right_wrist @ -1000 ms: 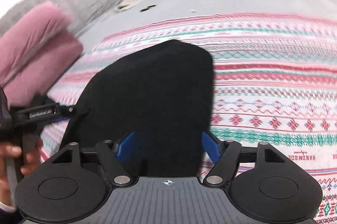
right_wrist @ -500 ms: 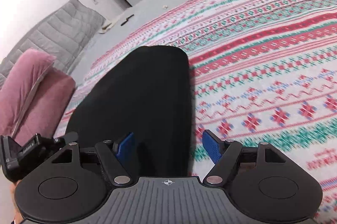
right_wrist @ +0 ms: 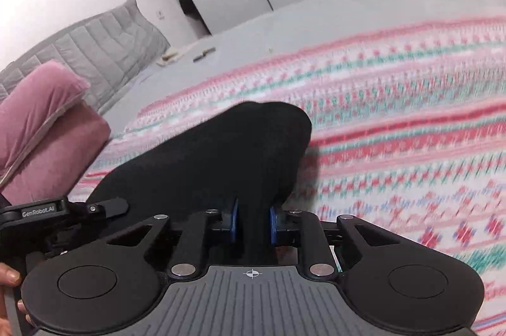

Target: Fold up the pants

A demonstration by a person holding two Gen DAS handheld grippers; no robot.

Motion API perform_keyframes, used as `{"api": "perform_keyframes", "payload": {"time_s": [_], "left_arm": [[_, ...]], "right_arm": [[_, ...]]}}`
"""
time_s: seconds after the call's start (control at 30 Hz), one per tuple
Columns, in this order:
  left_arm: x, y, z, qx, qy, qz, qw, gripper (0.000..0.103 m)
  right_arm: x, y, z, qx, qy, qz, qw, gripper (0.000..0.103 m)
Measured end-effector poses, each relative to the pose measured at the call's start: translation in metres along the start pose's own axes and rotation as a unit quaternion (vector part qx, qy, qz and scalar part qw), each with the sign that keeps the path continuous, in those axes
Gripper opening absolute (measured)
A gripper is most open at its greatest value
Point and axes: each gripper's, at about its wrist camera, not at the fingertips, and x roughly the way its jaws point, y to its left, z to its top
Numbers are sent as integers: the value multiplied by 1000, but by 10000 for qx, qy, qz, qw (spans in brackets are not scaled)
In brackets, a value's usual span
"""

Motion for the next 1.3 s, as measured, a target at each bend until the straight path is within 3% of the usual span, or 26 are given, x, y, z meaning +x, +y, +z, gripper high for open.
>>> {"api": "perform_keyframes", "payload": {"time_s": [0.13, 0.37, 0.5, 0.6, 0.7, 0.73, 0.77, 0.87, 0.97, 1.1, 1.17, 1.23, 1.3], "left_arm": [[26, -23, 6, 117, 10, -37, 9999, 63], [65, -33, 15, 420, 7, 114, 9991, 62], [75, -24, 14, 404, 62, 92, 9991, 64], [73, -28, 9, 643, 43, 99, 9979, 69], [69, -35, 9, 743, 13, 251, 9969, 72], [63, -37, 10, 726, -32, 330, 9968, 72], [57, -39, 11, 765, -154, 392, 9962, 72], [33, -59, 12, 1343, -652, 846, 9852, 72], [15, -85, 2, 1989, -1001, 888, 9709, 72], [23, -103, -20, 2358, -681, 856, 9656, 72], [39, -103, -32, 2578, -369, 1104, 9592, 72], [55, -97, -40, 2738, -138, 1456, 9506, 70], [57, -94, -41, 2750, -188, 1470, 9499, 70]], "right_arm": [[-11, -13, 21, 36, -268, -79, 9996, 18], [15, -64, 41, 567, 3, -166, 9983, 18], [20, -62, 48, 268, -242, -163, 9992, 18], [29, -70, 48, 335, -70, -181, 9992, 19], [38, -88, 37, 840, 200, -252, 9959, 35], [35, -91, 36, 981, 213, -320, 9944, 49], [32, -91, 37, 1065, 212, -402, 9933, 50], [14, -80, 41, 762, 114, -692, 9946, 51], [-7, -61, 44, 157, -208, -801, 9964, 51], [-9, -35, 38, -268, -134, -438, 9986, 49], [-4, -18, 31, -595, -10, -347, 9976, 49], [5, -6, 21, -922, 240, -500, 9942, 46], [22, -10, 12, -907, 669, -681, 9913, 45]]}}
